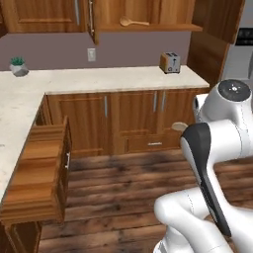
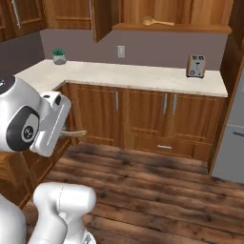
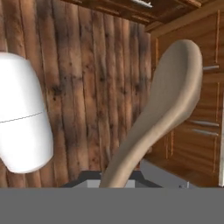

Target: Organize the utensils by type. Pick up the wooden spoons from the counter and place them in the open cabinet. Then pick up the metallic utensils from the counter and place them in the open drawer.

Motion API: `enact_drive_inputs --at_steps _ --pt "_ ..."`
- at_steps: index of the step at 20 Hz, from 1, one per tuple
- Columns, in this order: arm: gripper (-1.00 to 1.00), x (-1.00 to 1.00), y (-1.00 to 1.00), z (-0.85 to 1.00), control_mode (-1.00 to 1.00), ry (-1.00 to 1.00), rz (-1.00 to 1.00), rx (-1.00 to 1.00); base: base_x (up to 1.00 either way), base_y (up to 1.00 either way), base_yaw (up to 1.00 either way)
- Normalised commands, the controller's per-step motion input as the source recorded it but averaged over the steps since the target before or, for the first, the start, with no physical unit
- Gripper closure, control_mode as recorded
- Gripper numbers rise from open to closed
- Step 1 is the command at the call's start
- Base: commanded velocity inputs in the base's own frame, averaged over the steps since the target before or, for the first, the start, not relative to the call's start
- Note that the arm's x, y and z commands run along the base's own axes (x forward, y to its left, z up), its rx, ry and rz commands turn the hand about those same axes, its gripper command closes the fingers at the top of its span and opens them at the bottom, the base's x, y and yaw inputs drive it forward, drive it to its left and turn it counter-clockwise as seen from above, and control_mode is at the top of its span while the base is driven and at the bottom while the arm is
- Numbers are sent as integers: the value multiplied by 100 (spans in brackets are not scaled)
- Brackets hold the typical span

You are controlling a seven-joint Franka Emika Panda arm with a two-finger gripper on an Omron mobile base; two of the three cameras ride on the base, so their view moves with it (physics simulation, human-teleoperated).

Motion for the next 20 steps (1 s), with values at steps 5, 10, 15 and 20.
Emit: enact_drive_inputs --at_steps 5,10,15,20 --pt "100 0 0 0 100 0 0 0 76 -57 -2" --pt "100 0 0 0 100 0 0 0 96 -44 3" --pt "100 0 0 0 100 0 0 0 87 -42 8" --pt "100 0 0 0 100 0 0 0 81 -47 4"
